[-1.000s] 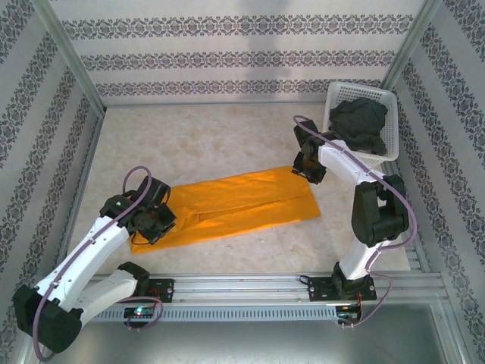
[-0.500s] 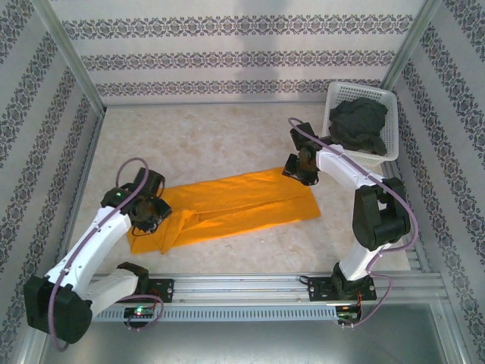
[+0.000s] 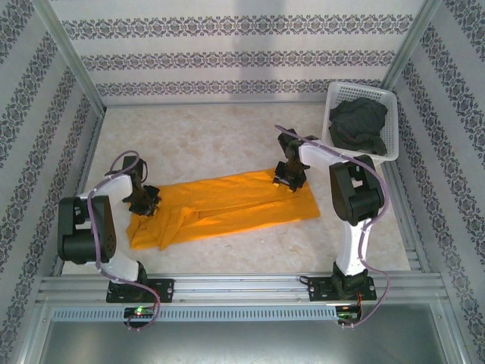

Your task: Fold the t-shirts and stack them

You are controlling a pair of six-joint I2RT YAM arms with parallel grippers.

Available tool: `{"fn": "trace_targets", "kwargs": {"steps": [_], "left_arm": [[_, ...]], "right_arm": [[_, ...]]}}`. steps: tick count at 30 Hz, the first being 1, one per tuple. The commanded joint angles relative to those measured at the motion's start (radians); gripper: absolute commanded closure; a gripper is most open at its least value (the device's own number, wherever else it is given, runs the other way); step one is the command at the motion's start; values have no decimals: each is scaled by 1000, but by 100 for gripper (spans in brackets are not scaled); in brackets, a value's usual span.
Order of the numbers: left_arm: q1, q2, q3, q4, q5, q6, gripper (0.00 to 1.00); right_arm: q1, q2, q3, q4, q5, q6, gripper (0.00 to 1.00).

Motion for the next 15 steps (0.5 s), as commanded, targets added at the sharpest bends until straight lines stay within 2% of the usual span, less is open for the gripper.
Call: {"fn": "trace_targets", "kwargs": {"steps": [1, 7, 9, 12, 15], "left_arm": [[38, 139, 67, 115, 1, 62, 78], [84, 296, 274, 199, 57, 142, 72], [84, 275, 320, 189, 64, 189, 68], [75, 159, 304, 224, 78, 285, 59], [73, 81, 256, 272, 160, 377, 50]], "right_arm": [[-21, 70, 45, -59, -22, 82, 62], [-39, 167, 201, -39, -98, 114, 62], [-40, 186, 256, 9, -145, 65, 61], [-34, 169, 339, 31, -165, -48, 56], [-24, 89, 326, 77, -176, -116, 50]]}}
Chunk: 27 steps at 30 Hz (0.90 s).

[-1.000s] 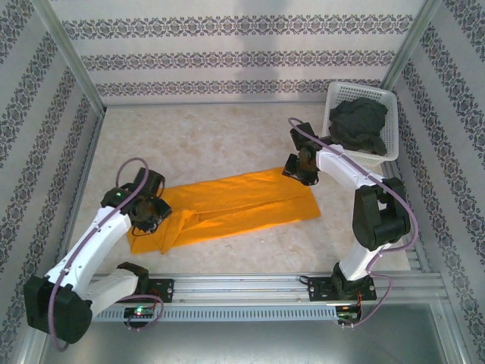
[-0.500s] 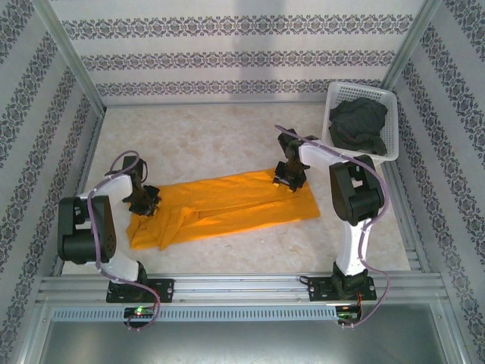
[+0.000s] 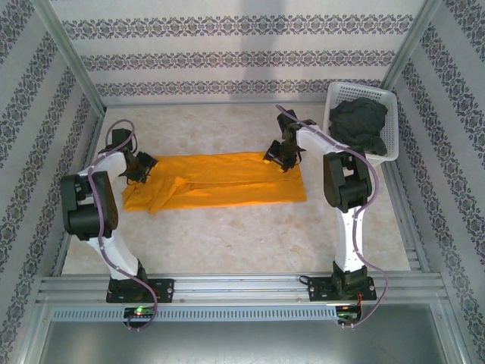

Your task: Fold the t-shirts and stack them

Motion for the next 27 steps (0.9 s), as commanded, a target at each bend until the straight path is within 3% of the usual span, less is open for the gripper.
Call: {"fn": "trace_targets", "kwargs": {"steps": [1, 4, 12, 23, 27], "left_arm": [[2, -81, -31, 65, 98, 162, 51], [0, -57, -61, 73, 176, 207, 51], [-20, 22, -89, 152, 205, 251, 54], [-90, 9, -157, 170, 173, 256, 57], [-121, -35, -187, 161, 166, 249, 63]], "right_arm": [[12, -101, -2, 58, -41, -108, 48], [25, -165, -54, 97, -87, -124, 46], [65, -259, -175, 191, -172, -88, 45], [71, -268, -198, 210, -187, -61, 46], [72, -264, -195, 212, -192, -60, 46]]}}
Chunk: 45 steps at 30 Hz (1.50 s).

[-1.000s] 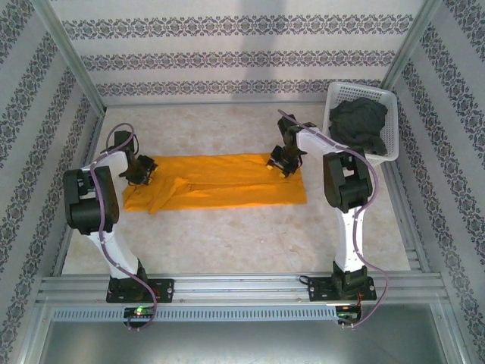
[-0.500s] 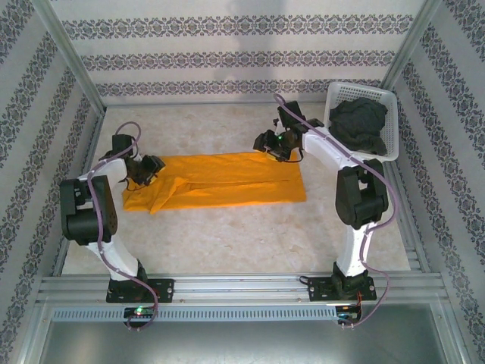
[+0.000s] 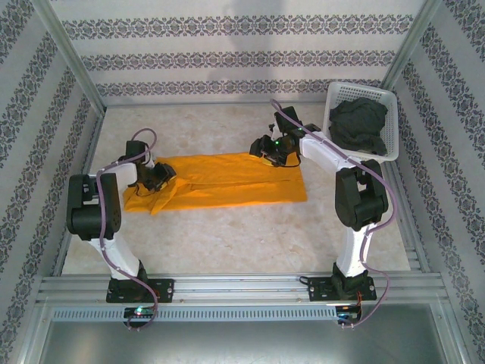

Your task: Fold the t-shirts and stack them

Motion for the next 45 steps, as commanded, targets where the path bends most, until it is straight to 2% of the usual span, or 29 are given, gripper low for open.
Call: {"fn": "trace_targets", "kwargs": {"steps": [1, 6, 15, 22, 26, 28, 32, 36, 40, 45], "left_arm": [[-34, -62, -31, 11, -2, 16, 66], [-88, -139, -76, 2, -27, -21, 78], [-198, -210, -162, -33, -33, -86, 82], [-275, -233, -211, -12, 14, -152, 68], [-277, -293, -210, -67, -3, -157, 62], [-245, -351, -204, -102, -28, -154, 60], [-104, -424, -217, -152, -82, -167, 60], [51, -418, -212, -218, -145, -149, 60], [172, -373, -196, -218, -155, -85, 60], [218, -289, -170, -207, -160, -22, 60]], "right_arm": [[-1, -20, -6, 11, -19, 13, 46], [-1, -26, -21, 15, -21, 11, 46], [-12, -34, -39, 18, -29, 6, 47], [-11, -31, -48, 20, -35, 5, 47], [-9, -34, -59, 29, -35, 6, 47], [-8, -41, -73, 48, -42, 9, 47], [-5, -55, -117, 127, -78, 27, 47], [16, -44, -103, 115, -90, 13, 47], [47, -30, -75, 93, -92, -7, 47], [58, -25, -75, 99, -99, -1, 47]]}}
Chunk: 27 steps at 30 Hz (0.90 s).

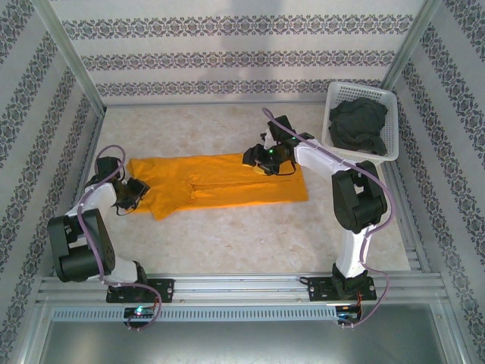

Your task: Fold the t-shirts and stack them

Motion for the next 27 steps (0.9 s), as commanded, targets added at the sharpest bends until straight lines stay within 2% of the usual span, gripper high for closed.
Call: {"fn": "trace_targets", "kwargs": {"steps": [1, 8, 14, 27], "left_arm": [[11, 44, 26, -19, -12, 67, 61], [7, 79, -22, 96, 68, 33, 64], [-15, 59, -29, 83, 105, 29, 68], [-28, -14, -18, -108, 6, 64, 69]], "right_arm": [[4, -8, 25, 10, -21, -16, 47], [-3, -10, 19, 7, -22, -18, 47], [-3, 2, 26, 15, -21, -6, 47], [-1, 18, 41, 16, -23, 4, 47]]}}
